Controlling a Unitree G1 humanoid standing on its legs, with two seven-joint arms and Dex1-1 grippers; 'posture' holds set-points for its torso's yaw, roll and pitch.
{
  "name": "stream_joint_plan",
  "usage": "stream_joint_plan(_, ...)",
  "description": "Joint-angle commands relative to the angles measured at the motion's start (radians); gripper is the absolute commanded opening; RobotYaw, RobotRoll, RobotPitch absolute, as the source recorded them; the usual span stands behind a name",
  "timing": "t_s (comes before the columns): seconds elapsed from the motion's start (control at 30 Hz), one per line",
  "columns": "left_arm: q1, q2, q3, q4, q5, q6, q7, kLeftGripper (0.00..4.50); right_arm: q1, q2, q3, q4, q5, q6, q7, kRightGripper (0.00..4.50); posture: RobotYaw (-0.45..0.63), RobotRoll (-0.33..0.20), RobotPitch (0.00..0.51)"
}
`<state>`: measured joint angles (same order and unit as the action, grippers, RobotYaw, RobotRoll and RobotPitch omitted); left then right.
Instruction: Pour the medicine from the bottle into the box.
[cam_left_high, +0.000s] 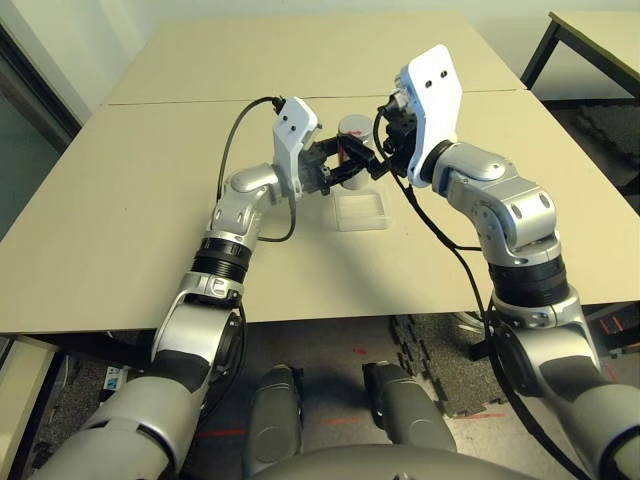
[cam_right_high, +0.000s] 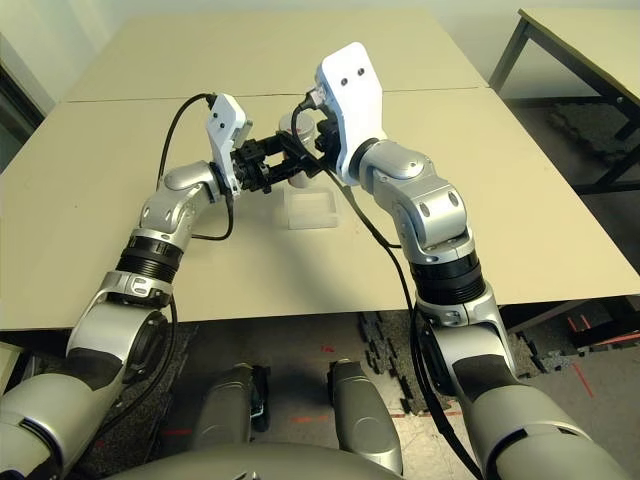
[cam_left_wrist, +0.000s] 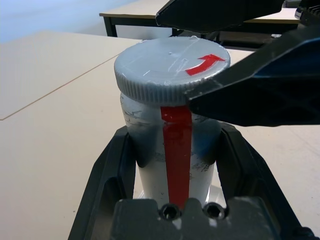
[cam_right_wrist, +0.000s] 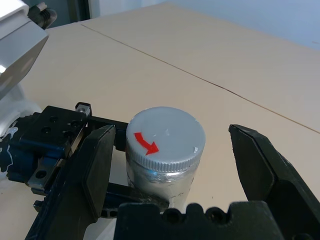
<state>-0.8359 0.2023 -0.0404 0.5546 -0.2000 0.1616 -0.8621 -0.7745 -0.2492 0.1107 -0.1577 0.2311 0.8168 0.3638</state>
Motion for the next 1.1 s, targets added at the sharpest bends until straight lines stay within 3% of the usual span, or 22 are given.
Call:
stream_joint_plan(0.03,0.016,0.006,0.000,-0.030,-0.014,0.015,-0.008,2.47,0.009,-0.004,0.020,-0.002,-0.009,-0.010,0.014,4.50,-0.20,0.000,0.091)
stream_joint_plan(0.23,0.020,0.002,-0.002,-0.039,-0.017,0.024,-0.009,2.47,0.012,-0.013,0.029,0.000,-0.023,-0.026,0.029,4.50,-0.20,0.000,0.087)
stream_joint_plan(0.43,0.019,0.001,-0.004,-0.037,-0.019,0.027,-0.012,2.47,0.010,-0.015,0.026,0.001,-0.032,-0.042,0.039,2.57,-0.21,0.000,0.090)
stream_joint_plan(0.73,0.017,0.031,-0.009,-0.069,-0.042,0.059,-0.076,2.47,0.010,-0.022,-0.040,-0.001,0.044,-0.023,0.095,2.55,-0.20,0.000,0.094)
stream_joint_plan(0.87,0.020,0.088,-0.024,-0.134,-0.082,0.111,-0.202,2.47,-0.026,-0.085,-0.102,0.045,0.149,-0.040,0.251,2.55,-0.19,0.000,0.096)
stream_joint_plan(1.1,0.005,0.189,-0.046,-0.245,-0.150,0.207,-0.379,2.47,-0.106,-0.259,-0.111,0.191,0.268,-0.121,0.593,2.55,-0.17,0.000,0.099)
